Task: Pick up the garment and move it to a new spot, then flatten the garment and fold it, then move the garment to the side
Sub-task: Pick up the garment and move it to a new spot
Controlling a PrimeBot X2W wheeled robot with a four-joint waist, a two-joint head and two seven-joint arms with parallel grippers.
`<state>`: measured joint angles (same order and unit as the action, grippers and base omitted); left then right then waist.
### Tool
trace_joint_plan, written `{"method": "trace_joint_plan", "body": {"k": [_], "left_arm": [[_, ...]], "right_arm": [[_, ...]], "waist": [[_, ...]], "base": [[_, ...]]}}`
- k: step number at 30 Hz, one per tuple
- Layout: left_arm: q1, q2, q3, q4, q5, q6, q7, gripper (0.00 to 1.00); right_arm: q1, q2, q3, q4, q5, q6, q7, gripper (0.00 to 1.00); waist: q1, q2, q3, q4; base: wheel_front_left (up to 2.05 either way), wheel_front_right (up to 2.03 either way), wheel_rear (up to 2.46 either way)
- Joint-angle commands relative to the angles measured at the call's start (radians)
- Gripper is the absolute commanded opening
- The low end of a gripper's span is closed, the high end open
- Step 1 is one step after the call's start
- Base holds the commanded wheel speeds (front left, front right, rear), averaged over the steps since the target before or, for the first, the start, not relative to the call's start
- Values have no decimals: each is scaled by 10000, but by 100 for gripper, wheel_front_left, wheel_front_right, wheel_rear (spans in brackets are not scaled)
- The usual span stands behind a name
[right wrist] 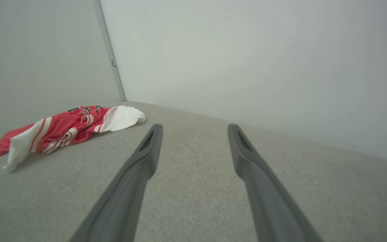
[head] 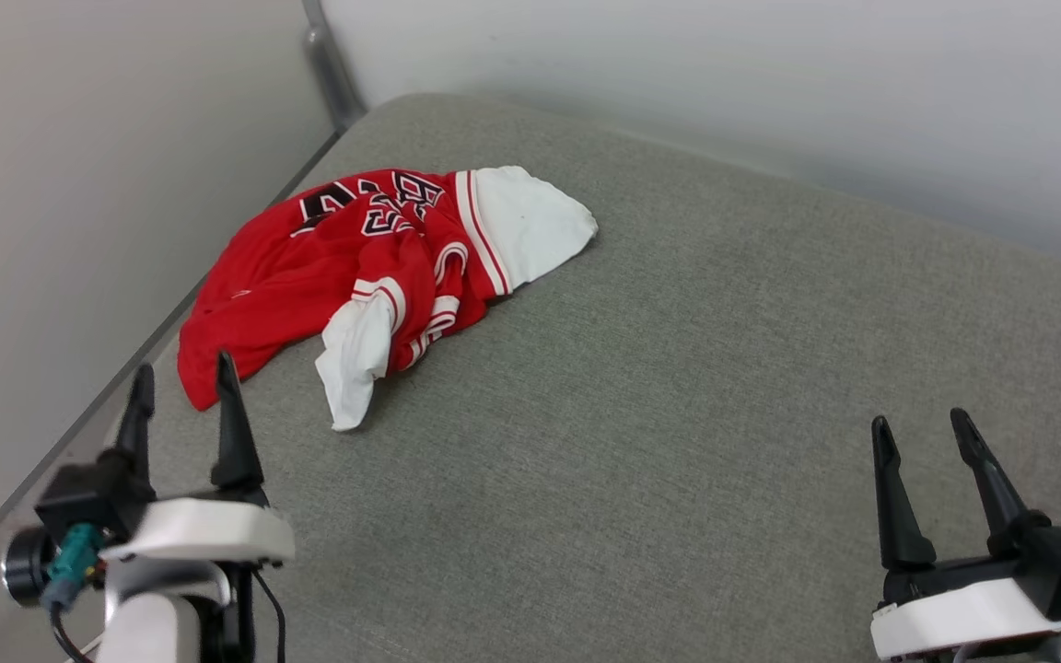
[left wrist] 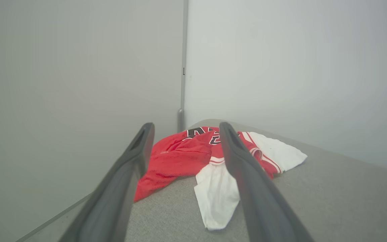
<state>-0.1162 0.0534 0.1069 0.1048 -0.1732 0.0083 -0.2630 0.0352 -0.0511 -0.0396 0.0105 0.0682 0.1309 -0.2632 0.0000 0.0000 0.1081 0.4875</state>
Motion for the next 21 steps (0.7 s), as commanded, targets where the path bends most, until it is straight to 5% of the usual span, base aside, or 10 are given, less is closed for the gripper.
{"method": "trace_joint_plan", "body": {"k": [1, 10, 16, 21], "left_arm": [[-398, 74, 128, 35, 40, -131, -26, 100], [-3916, 1088, 1175, 1162, -212, -1155, -26, 100], [-6004, 2240, 749, 2623, -733, -1351, 260, 100], [-7415, 3542, -343, 3648, -1406, -1356, 2049, 100]], "right_arm": [[-212, 15, -33, -80, -93, -3, -25, 100], [-986, 15, -283, -604, -845, -3, -23, 100], [-1402, 15, -448, -1094, -1173, -3, -25, 100], [-1696, 15, -574, -1497, -1406, -3, -25, 100]], "waist": [[0, 0, 305, -232], [0, 0, 2079, -1148], [0, 0, 3062, -1612], [0, 0, 3759, -1927]], "base": [[0, 0, 0], [0, 0, 0], [0, 0, 0], [0, 0, 0]]}}
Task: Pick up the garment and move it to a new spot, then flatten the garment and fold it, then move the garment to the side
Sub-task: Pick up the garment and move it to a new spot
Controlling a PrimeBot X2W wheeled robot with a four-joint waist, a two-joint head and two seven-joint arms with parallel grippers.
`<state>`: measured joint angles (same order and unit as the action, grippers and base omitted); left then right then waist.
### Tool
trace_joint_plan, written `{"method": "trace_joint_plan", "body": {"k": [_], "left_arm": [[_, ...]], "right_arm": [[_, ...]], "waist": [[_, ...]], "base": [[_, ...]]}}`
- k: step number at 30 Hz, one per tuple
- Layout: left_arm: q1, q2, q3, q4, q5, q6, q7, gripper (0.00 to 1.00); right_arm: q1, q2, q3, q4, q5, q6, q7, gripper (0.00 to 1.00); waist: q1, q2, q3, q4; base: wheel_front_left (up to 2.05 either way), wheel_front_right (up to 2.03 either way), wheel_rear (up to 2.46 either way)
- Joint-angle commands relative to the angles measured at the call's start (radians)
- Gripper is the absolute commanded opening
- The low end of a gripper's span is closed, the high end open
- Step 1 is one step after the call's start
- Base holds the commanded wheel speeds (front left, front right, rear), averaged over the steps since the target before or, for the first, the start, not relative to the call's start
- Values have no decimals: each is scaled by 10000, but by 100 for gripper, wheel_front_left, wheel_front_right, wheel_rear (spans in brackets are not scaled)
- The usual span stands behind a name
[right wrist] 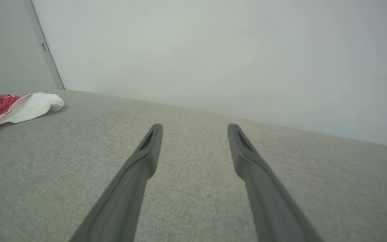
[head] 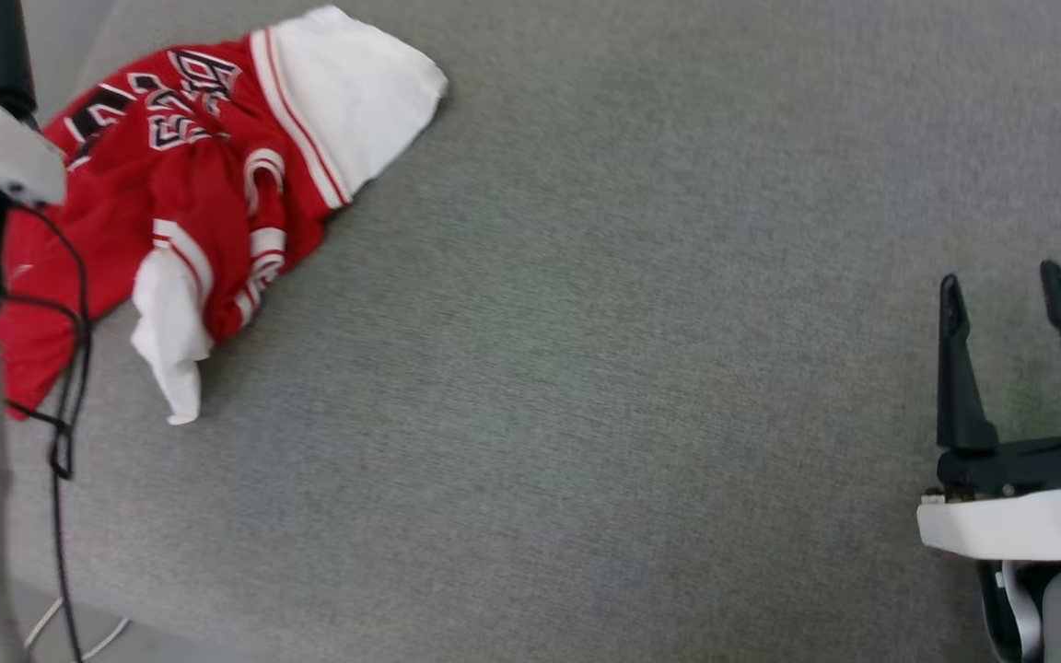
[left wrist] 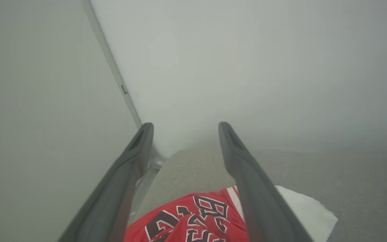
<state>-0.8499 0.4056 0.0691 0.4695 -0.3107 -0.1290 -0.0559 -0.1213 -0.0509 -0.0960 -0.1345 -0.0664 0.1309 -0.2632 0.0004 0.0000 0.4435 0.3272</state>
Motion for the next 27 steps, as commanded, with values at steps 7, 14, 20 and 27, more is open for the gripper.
{"method": "trace_joint_plan", "body": {"k": [7, 14, 20, 27], "left_arm": [[-1336, 1635, -1830, 713, -2506, 14, 3589, 100], [-1718, 3007, -3008, 759, -4948, 13, 7218, 100], [-1630, 3526, -3462, 949, -5923, 12, 8712, 100], [-1292, 3494, -4453, 1117, -6024, 12, 9344, 100]], "right_arm": [[-542, 13, 60, -370, -218, -3, -25, 100], [-830, 13, 127, -596, -202, -3, -23, 100], [-980, 13, 53, -718, -232, -3, -25, 100], [-1047, 13, 49, -678, -293, -3, -21, 100]], "waist": [[-4, 0, 1068, -739], [-4, 0, 1588, -1211], [-4, 0, 2098, -1449], [-4, 0, 2396, -1494]], "base": [[0, 0, 0], [0, 0, 0], [0, 0, 0], [0, 0, 0]]}}
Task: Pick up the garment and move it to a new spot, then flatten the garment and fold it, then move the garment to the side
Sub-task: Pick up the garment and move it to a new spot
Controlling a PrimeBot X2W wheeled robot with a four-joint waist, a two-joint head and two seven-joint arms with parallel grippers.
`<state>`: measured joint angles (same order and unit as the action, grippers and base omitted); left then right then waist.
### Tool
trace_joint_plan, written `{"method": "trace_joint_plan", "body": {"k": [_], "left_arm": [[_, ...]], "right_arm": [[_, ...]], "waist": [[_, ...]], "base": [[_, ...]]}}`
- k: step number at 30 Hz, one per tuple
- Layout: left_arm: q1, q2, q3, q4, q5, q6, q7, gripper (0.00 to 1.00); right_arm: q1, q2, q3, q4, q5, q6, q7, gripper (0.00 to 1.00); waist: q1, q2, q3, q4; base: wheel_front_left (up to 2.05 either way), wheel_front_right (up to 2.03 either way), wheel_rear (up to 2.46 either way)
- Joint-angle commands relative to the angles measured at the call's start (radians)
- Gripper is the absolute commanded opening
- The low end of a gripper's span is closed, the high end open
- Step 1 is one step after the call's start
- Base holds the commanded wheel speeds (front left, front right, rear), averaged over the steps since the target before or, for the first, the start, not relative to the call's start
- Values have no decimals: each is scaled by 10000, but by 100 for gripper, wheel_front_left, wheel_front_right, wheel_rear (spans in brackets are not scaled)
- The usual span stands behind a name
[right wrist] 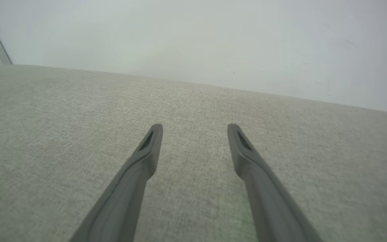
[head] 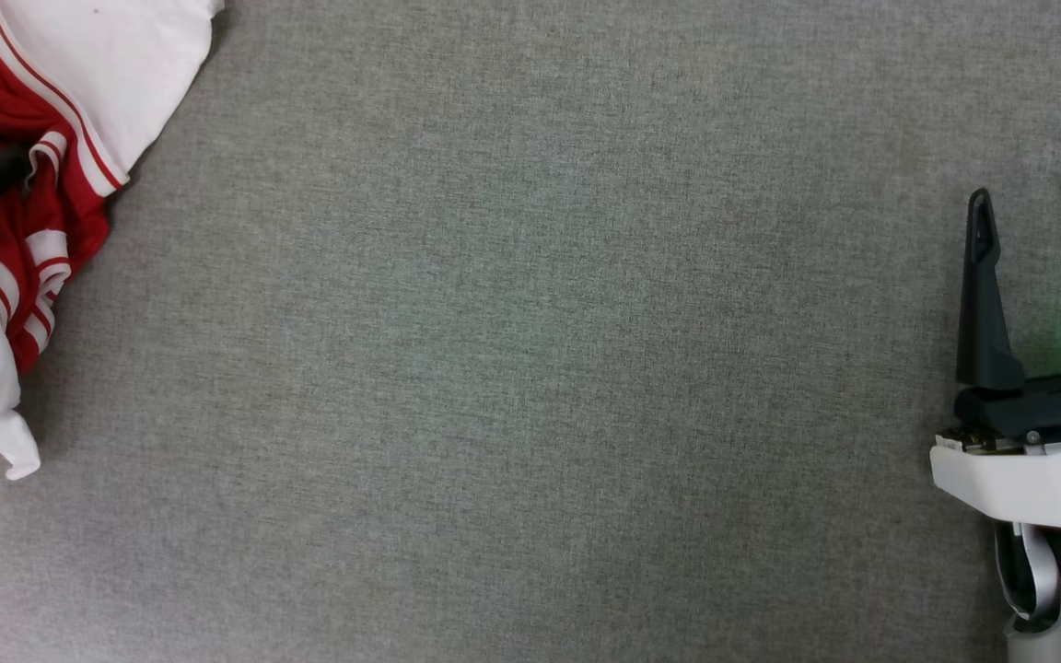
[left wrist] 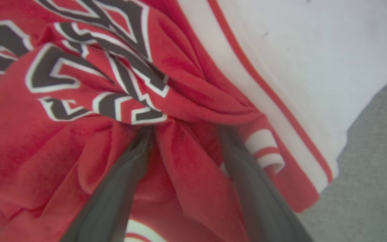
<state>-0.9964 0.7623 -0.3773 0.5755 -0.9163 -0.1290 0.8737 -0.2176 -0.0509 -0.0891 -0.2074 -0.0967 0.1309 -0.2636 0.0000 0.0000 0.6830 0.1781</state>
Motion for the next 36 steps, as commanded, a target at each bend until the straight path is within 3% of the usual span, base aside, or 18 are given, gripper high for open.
{"method": "trace_joint_plan", "body": {"k": [1, 5, 6, 7, 17, 26, 31, 36], "left_arm": [[239, -107, -165, 122, 24, 12, 69, 100], [477, -315, -735, 308, -198, 10, -24, 100], [506, -341, -836, 337, -272, 10, -82, 9], [517, -359, -932, 369, -349, 7, -113, 0], [-735, 436, -1268, 182, -477, 12, -1383, 0], [-2283, 1290, -2548, -1712, -166, 12, -1527, 0], [-3245, 1298, -3366, -2666, -13, 12, -1209, 0], [-4106, 884, -4239, -3363, -111, 12, -956, 0]], "right_arm": [[-88, 13, -7, 64, 5, -3, -18, 100], [-136, 13, 19, 163, 11, -3, -18, 100], [-145, 13, 25, 189, 34, -3, -16, 100], [-151, 13, 29, 221, 72, -3, -16, 100], [309, 13, 33, 479, 366, -3, -19, 100], [837, 15, 144, 841, 899, -3, -19, 100], [1123, 15, 129, 968, 1240, -3, -18, 100], [1298, 16, 60, 1064, 1494, -3, -19, 100]], "waist": [[0, 0, 28, -14], [0, 0, 52, -27], [0, 0, 39, -30], [0, 0, 15, -35], [0, 0, -1288, 194], [0, 0, -2911, 351], [0, 0, -3661, 107], [0, 0, -4060, -301]], "base": [[0, 0, 0], [0, 0, 0], [0, 0, 0], [0, 0, 0], [0, 0, 0], [0, 0, 0], [0, 0, 0], [0, 0, 0]]}}
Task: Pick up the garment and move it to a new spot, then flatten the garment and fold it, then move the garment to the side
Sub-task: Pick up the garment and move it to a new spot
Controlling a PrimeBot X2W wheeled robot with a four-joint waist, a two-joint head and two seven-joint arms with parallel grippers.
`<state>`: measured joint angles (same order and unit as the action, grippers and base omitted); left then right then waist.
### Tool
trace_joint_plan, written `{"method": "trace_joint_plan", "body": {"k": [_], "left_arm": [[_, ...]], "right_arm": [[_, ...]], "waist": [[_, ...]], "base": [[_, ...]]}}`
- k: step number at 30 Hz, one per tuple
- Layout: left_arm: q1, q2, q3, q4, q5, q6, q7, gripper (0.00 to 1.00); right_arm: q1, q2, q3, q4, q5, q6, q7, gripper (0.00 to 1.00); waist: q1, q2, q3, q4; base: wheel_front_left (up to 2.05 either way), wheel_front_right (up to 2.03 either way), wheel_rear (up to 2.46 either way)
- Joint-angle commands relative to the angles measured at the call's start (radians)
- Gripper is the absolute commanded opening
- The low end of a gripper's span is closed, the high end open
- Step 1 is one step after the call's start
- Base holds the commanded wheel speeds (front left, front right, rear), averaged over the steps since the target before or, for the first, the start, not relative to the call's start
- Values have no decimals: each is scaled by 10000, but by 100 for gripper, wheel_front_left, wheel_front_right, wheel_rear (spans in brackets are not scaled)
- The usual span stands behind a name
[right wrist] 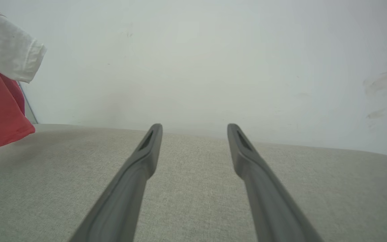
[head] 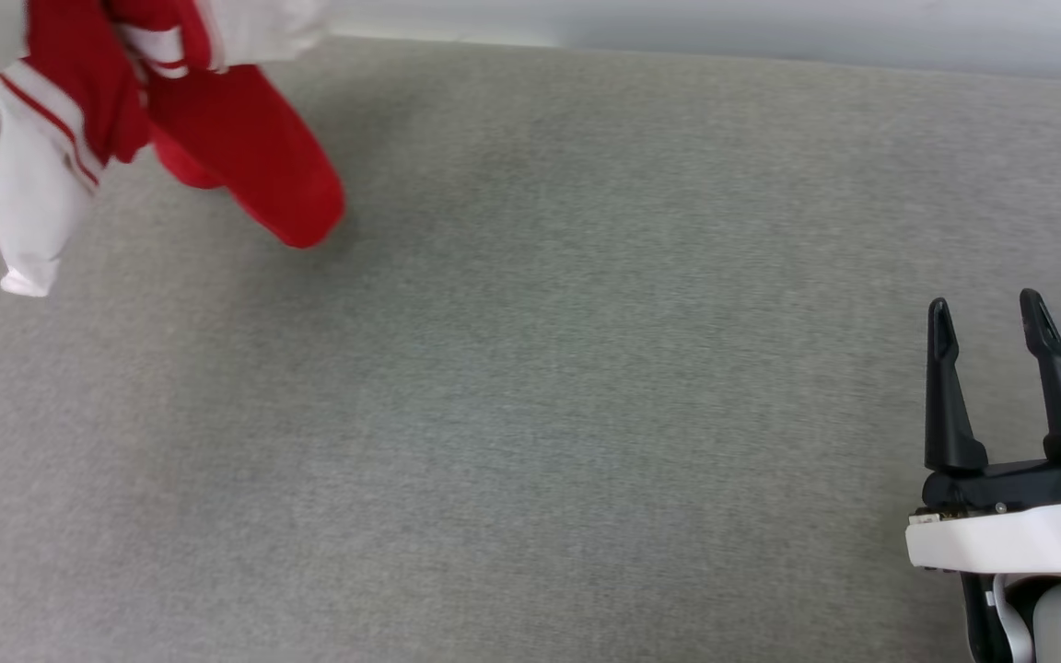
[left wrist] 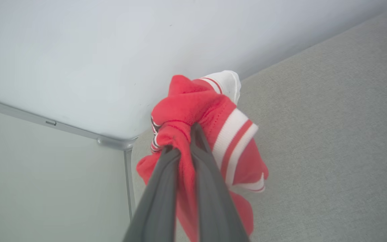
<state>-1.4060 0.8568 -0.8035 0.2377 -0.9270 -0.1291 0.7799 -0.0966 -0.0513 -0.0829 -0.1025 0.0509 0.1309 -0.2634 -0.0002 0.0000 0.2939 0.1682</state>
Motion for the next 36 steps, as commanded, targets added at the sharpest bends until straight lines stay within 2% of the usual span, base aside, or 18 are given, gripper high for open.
{"method": "trace_joint_plan", "body": {"k": [1, 10, 18, 23, 27, 36], "left_arm": [[-181, -157, -139, -63, -25, 14, 10, 0], [-1165, -944, -1689, -626, -444, 14, -18, 0], [-1309, -1727, -3087, -1047, -902, 14, -591, 0], [-942, -2279, -4056, -1034, -1059, 14, -871, 0], [-518, -2480, -4518, -740, -863, 14, -954, 0], [1409, -2585, -4764, 68, -492, 14, -1279, 0]], "right_arm": [[102, 20, 12, 17, 34, -3, -21, 100], [17, 20, 4, 78, 455, -3, -21, 100], [-66, 22, -154, 153, 634, -3, -19, 100], [-298, 22, -77, 155, 798, -3, -21, 100], [-434, 22, -13, 118, 911, -3, -21, 100], [-651, 22, -42, 176, 985, -3, -21, 100]], "waist": [[2, 0, -204, -324], [2, 0, -224, -1872], [2, 0, 57, -3024], [2, 0, 394, -3438], [2, 0, 722, -3653], [2, 0, 1304, -3823]], "base": [[0, 0, 0], [0, 0, 0], [0, 0, 0], [0, 0, 0], [0, 0, 0], [0, 0, 0]]}}
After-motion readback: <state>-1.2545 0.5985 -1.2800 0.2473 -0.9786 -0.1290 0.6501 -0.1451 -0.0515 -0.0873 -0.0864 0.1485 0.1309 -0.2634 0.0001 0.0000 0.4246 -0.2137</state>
